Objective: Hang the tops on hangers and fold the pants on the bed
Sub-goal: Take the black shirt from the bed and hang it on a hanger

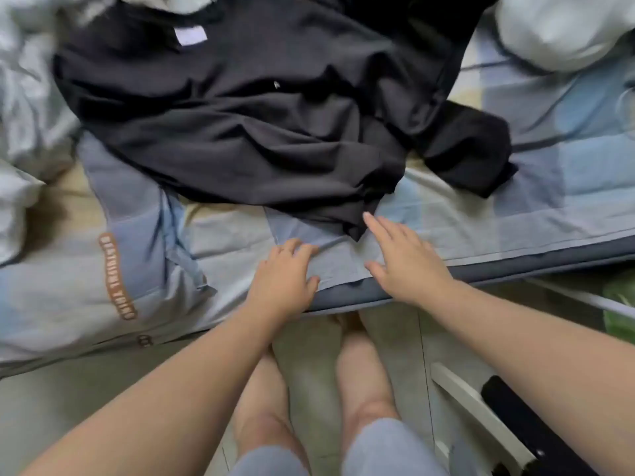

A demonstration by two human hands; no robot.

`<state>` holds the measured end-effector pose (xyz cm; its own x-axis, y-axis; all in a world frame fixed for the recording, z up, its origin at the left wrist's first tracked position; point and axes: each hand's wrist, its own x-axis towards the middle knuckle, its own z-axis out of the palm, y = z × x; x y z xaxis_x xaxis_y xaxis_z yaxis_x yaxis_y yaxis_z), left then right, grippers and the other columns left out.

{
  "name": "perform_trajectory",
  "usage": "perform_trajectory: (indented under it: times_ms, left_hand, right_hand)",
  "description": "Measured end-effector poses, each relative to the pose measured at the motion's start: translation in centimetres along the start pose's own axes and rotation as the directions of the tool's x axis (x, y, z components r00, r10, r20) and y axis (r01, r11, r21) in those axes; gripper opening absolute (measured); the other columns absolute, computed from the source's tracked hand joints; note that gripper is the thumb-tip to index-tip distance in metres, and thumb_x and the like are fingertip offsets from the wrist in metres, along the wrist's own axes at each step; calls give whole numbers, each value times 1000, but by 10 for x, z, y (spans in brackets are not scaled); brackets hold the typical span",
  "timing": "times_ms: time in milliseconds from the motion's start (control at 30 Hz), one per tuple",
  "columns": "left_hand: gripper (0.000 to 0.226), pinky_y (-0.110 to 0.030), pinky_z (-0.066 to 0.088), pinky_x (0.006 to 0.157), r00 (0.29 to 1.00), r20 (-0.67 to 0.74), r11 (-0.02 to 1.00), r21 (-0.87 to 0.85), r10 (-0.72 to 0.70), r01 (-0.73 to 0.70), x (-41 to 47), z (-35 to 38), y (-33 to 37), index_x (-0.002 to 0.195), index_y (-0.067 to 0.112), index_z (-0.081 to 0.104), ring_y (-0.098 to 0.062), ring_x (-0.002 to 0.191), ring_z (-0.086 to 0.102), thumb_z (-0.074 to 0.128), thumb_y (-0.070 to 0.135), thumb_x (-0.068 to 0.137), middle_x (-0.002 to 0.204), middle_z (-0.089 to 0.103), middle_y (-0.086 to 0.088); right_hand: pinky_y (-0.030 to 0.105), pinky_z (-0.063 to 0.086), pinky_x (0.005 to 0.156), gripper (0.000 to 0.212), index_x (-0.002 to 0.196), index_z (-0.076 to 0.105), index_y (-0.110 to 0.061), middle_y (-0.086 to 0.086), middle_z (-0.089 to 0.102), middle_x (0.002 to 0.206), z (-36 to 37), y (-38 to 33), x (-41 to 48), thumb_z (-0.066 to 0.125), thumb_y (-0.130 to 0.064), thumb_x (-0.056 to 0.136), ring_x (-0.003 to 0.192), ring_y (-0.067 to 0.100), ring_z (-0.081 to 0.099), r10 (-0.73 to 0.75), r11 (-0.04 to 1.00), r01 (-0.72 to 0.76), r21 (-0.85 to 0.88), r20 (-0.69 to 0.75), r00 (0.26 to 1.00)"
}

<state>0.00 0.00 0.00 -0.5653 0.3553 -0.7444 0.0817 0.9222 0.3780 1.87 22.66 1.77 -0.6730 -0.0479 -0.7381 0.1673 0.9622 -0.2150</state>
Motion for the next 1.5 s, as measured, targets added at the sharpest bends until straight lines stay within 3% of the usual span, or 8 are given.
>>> perform_trajectory:
  times_ms: [200, 333, 500, 833, 1067, 1200, 1367, 1500]
  left_hand:
    - [73, -49, 29, 111, 951, -294, 968, 250, 93, -17, 104, 31, 0, 154, 25, 33, -36, 144, 27, 64, 37, 89, 162, 26, -10]
    - [50, -46, 33, 98, 915, -378, 946, 325, 138, -8, 135, 32, -10, 139, 28, 52, -35, 127, 42, 62, 35, 90, 150, 42, -6]
    - [24, -41, 31, 85, 911, -410, 984, 174, 32, 43, 132, 14, -3, 115, 22, 61, -30, 112, 50, 44, 35, 104, 123, 58, -1]
    - [19, -39, 41, 72, 905, -383, 918, -397, -183, 17, 1, -105, 64, 100, 21, 54, -31, 88, 55, 42, 34, 106, 91, 66, -1]
    - [16, -31, 42, 74, 876, -476, 814, -538, -78, -220, -135, -207, 105, 93, 24, 63, -15, 84, 58, 51, 26, 104, 83, 63, 9]
    - [16, -24, 44, 77, 780, -625, 771, -511, -32, -379, -201, -250, 122, 95, 21, 67, -6, 85, 61, 54, 21, 102, 85, 67, 13]
    - [21, -30, 46, 76, 681, -732, 651, -520, -6, -553, -256, -292, 147, 88, 23, 68, -10, 80, 62, 55, 15, 102, 76, 66, 14]
    - [24, -29, 42, 74, 712, -698, 554, -563, 78, -613, -285, -319, 176, 88, 6, 67, -8, 75, 53, 53, 16, 104, 76, 60, 5]
  right_hand:
    - [63, 27, 114, 96, 159, 4, -37, -4, -5, 168, 53, 21, 91, 64, -58, 87, 154, 28, -2, -107, 987, 98, -131, -61, 992]
    - [61, 33, 108, 65, 150, 40, -35, -3, 21, 164, 60, 28, 119, 66, -38, 90, 150, 29, 16, -101, 992, 83, -100, -187, 977]
    - [44, 47, 96, 29, 113, 70, -25, 1, 65, 127, 41, 19, 122, 56, -10, 92, 123, 27, 52, 50, 919, 50, 391, -242, 969]
    - [35, 34, 59, 35, 67, 51, -18, -9, 49, 61, -105, -19, 1, 62, -34, 96, 61, 12, 43, 184, 678, 82, 731, -276, 943]
    - [24, 36, 60, 25, 72, 60, -23, -17, 55, 58, -220, -58, -138, 65, -28, 96, 59, 0, 46, 78, 634, 305, 710, -451, 889]
    - [42, 45, 68, 22, 80, 66, -15, -2, 67, 73, -264, -81, -206, 61, -27, 99, 71, 14, 61, 1, 675, 425, 603, -577, 817]
    - [47, 45, 67, 7, 90, 67, -12, 27, 69, 82, -312, -104, -261, 69, -16, 94, 70, 26, 56, 47, 442, 532, 722, -611, 790]
    - [32, 50, 66, 12, 83, 67, -21, 14, 68, 78, -356, -107, -292, 73, -14, 91, 68, 19, 62, 75, 346, 655, 671, -716, 694]
